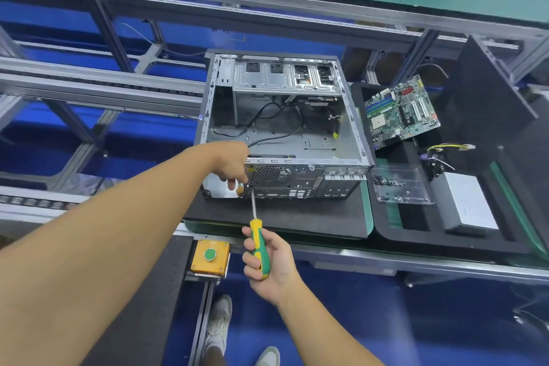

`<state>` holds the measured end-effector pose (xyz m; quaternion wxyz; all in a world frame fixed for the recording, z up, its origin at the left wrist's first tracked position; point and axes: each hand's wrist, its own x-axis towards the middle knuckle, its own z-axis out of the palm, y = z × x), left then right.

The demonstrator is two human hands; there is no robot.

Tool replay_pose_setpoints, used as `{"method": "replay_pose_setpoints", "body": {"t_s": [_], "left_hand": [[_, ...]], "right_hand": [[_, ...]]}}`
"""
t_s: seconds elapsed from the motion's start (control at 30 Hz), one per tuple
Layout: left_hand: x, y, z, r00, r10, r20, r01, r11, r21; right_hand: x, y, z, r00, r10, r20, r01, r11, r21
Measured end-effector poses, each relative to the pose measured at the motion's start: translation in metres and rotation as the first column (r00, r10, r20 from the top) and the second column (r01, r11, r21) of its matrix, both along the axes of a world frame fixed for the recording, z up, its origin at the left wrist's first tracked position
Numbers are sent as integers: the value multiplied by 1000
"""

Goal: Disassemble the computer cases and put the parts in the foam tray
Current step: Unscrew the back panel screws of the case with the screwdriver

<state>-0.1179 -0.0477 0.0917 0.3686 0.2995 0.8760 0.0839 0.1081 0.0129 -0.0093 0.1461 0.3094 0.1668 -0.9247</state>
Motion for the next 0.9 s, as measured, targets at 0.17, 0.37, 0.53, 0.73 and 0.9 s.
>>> {"method": "replay_pose_setpoints", "body": {"t_s": [0.17,0.37,0.53,0.73,0.9], "left_hand": [[-1,0,0,1000,-14,-20,13,1000,-17],[-5,6,1,998,-6,57,9,998,-58],[-5,6,0,993,29,111,-24,999,-44],[-3,6,-1,993,48,110,-45,999,-23],[-2,4,0,994,48,102,-48,999,-9]], "right_hand": [[-2,-5,-15,998,-40,-40,30,974,-225],[-5,6,-15,997,38,-63,-48,986,-157],[-5,2,-15,996,41,-74,-41,999,1],[-7,-22,-2,998,61,5,-57,893,446],[-2,-21,1,990,66,125,-142,462,876]]}}
